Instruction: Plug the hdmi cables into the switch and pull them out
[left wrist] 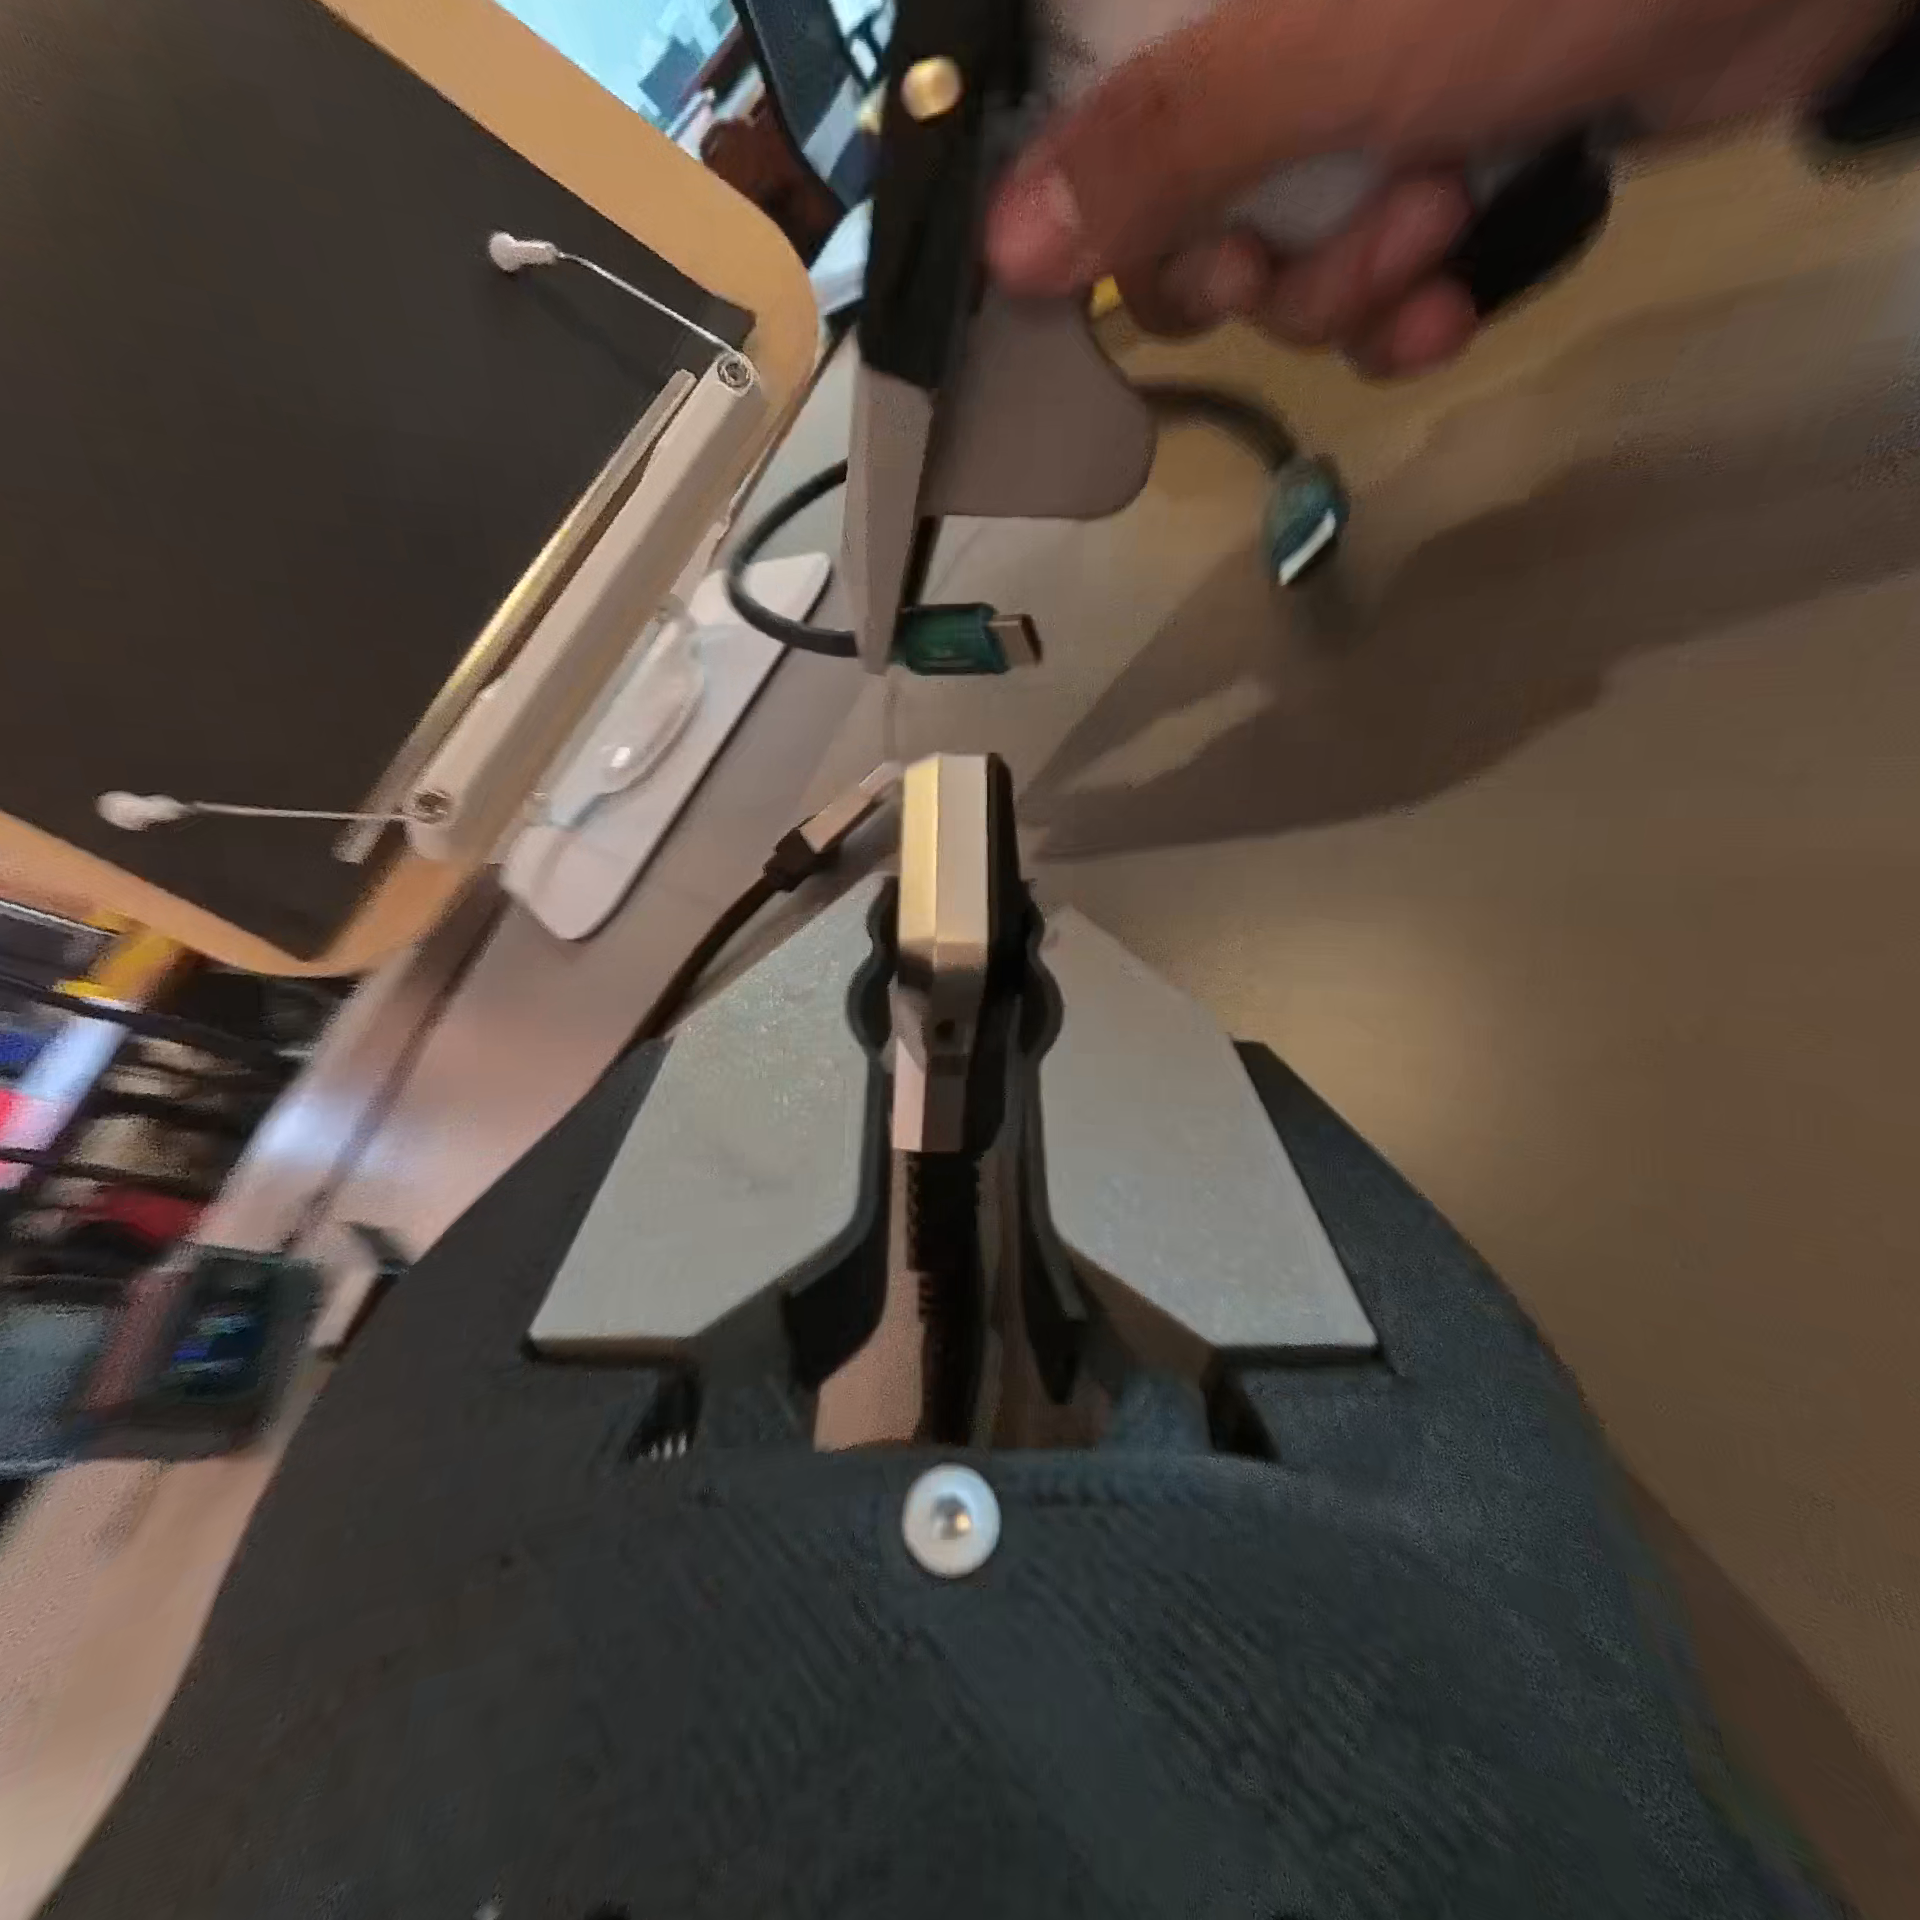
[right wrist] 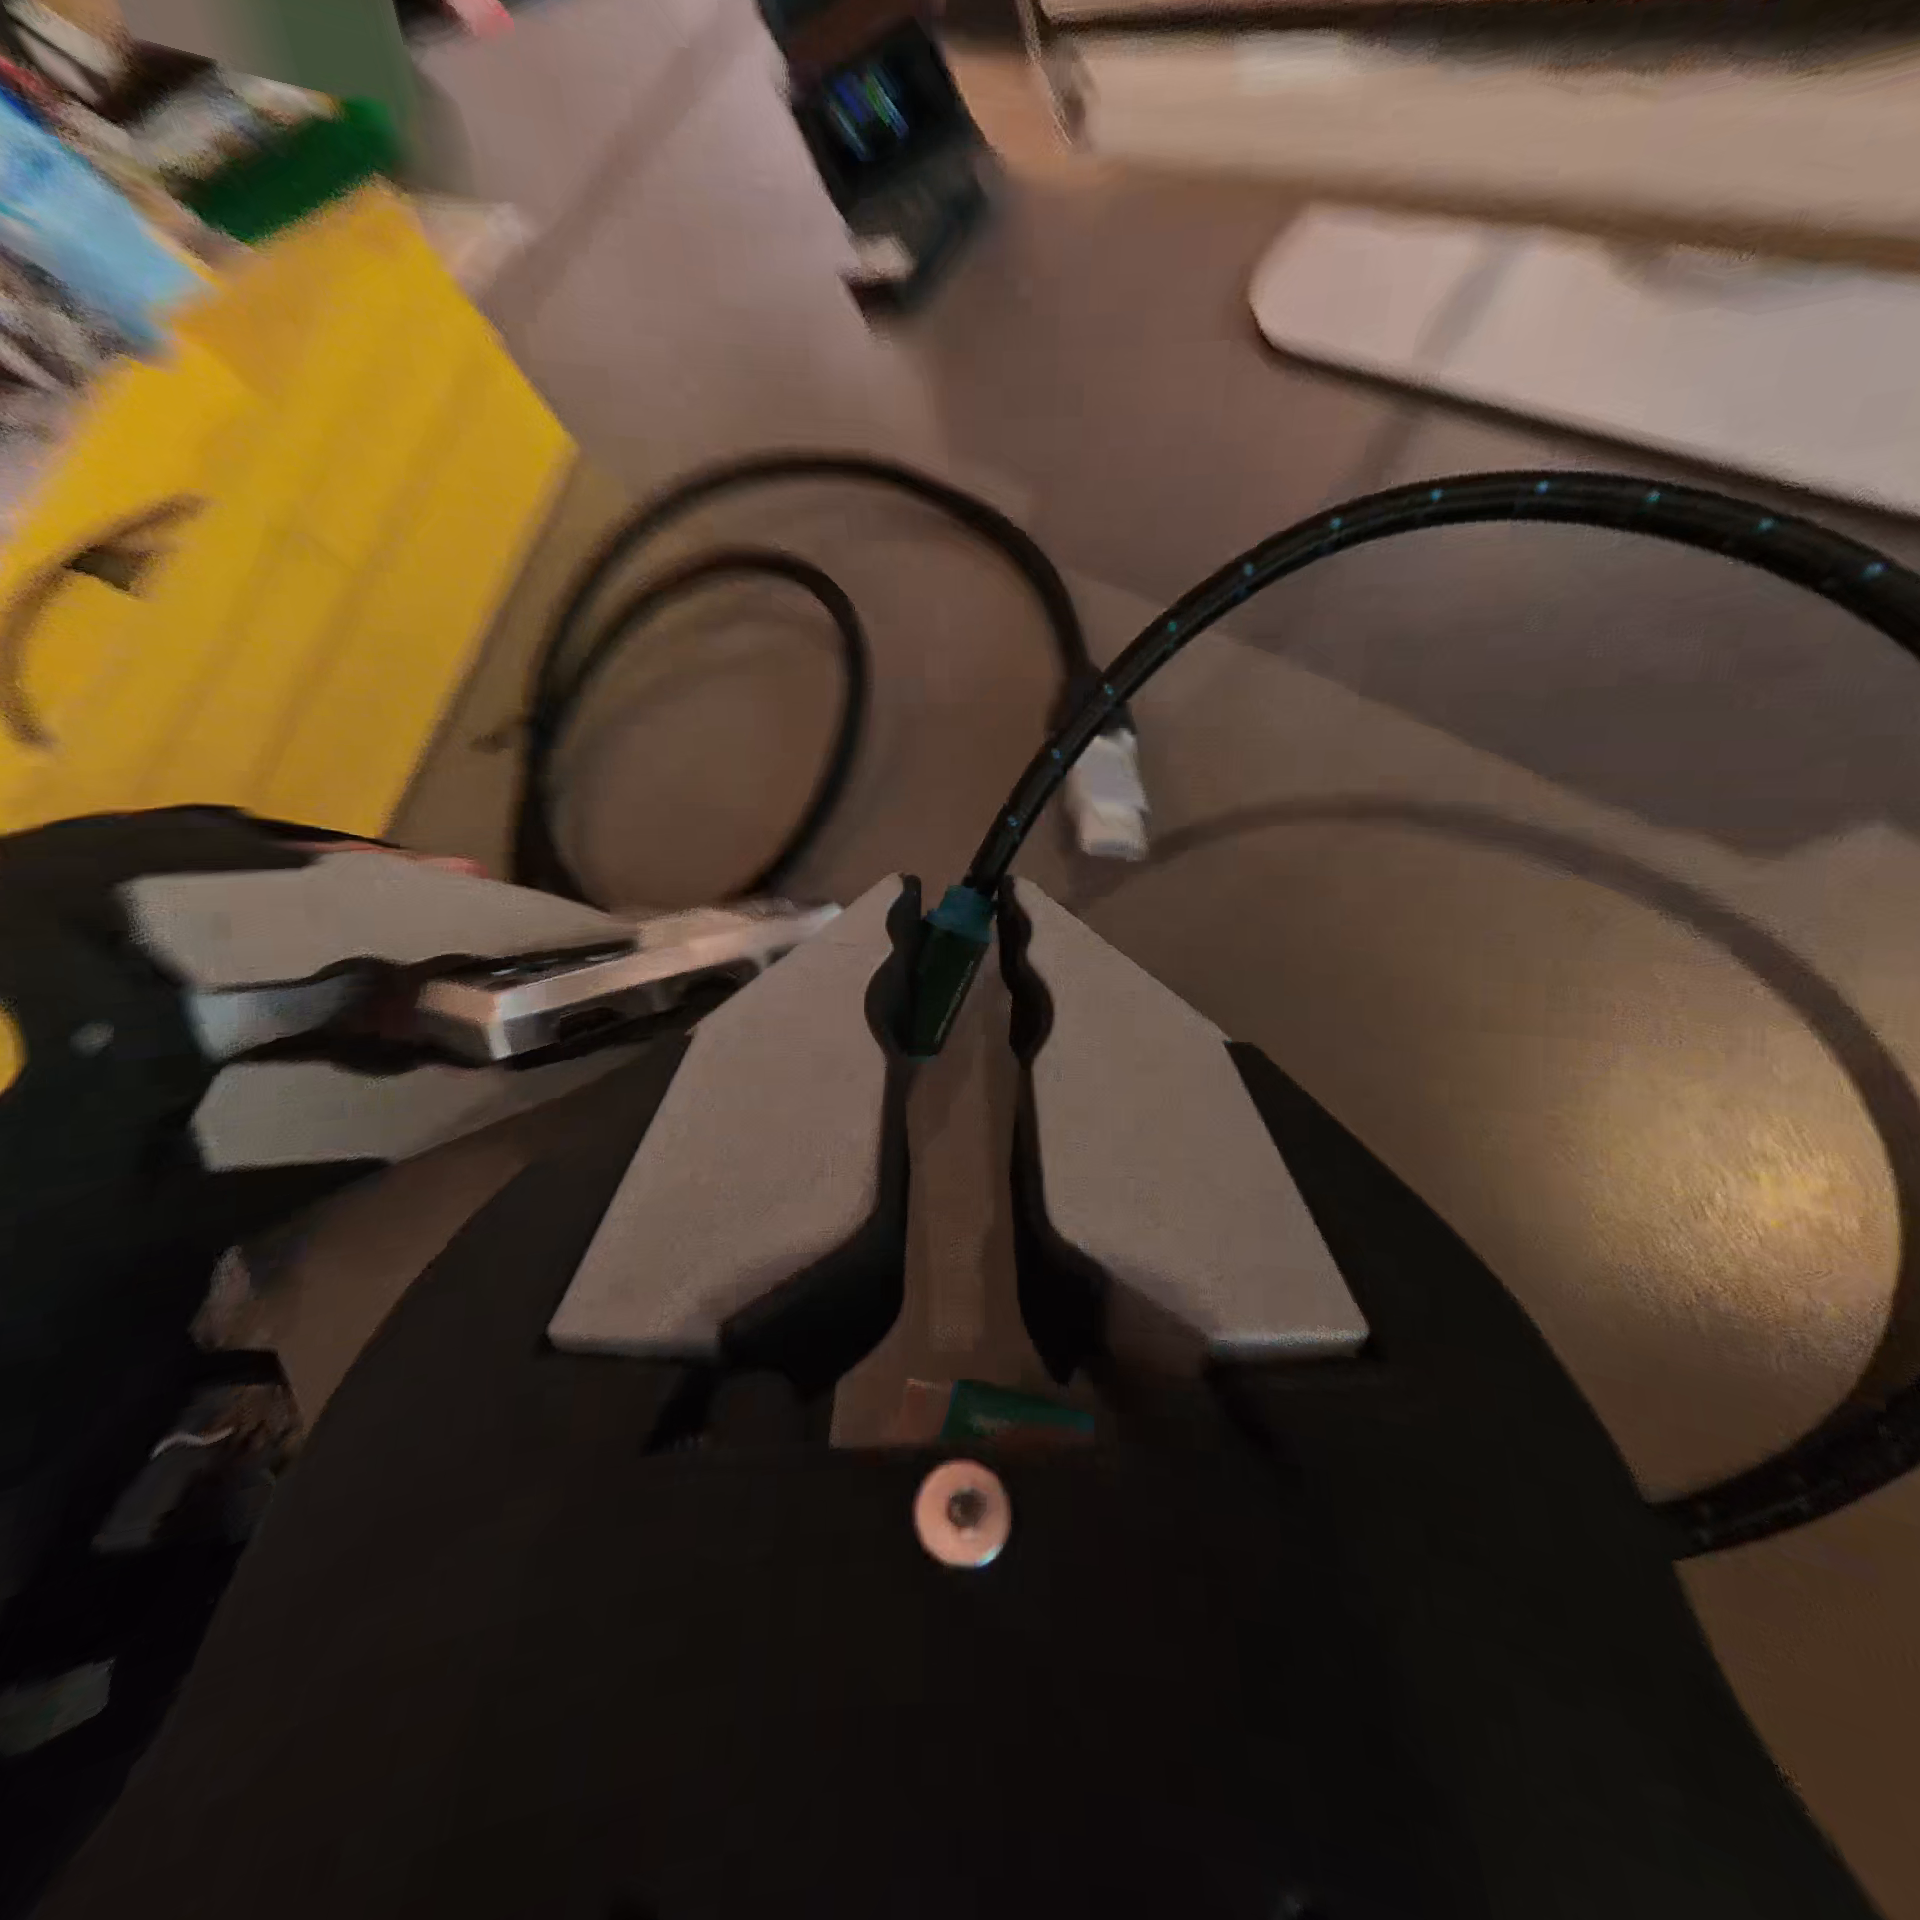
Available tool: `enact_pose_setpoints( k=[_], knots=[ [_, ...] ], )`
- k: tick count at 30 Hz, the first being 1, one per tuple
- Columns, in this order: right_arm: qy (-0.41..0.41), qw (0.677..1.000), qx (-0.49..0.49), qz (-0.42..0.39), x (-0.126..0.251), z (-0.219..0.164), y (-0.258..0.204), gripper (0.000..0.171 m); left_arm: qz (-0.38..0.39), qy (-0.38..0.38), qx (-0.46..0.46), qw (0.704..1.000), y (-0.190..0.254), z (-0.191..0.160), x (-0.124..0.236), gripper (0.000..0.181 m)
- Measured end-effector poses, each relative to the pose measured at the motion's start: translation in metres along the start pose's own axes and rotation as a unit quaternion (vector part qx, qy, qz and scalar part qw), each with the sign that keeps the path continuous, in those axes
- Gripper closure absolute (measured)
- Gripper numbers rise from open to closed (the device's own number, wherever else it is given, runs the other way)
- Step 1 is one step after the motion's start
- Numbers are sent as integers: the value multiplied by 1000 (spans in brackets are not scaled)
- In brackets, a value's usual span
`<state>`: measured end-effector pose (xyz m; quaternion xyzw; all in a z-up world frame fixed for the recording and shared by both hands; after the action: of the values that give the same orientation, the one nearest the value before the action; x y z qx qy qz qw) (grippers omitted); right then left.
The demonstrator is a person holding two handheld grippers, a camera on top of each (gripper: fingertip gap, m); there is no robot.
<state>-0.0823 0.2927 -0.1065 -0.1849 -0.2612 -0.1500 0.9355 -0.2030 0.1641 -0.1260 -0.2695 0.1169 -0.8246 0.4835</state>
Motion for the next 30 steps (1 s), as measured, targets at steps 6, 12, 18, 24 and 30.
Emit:
enact_pose_setpoints(
  k=[6,12,18,24,30],
  knots=[
    [162,982,71,70,25,-5,-7,159,-143,50,189,970,-12,4,11,163],
    [173,977,110,61,29,-8,-9,159,-270,37,273,923,-9,7,14,161],
    [163,974,139,78,25,-7,-26,159,-240,62,280,927,-22,13,9,144],
    [198,964,152,93,39,-6,-36,161,-199,134,304,922,-45,27,29,152],
    [237,950,149,141,49,-3,-44,160,-205,93,317,921,-56,53,21,160]
  ],
)
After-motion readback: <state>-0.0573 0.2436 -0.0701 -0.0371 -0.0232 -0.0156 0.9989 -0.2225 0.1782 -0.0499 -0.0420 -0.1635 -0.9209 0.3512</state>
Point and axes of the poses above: each gripper's, where its closed fingertips meet, x back along the fingers, z out of its top, y = z × x across the jaws, the point moved 8 cm from there along x, back along the fingers, and after that the axes turned 9 degrees about x, right-handed, at the moved point
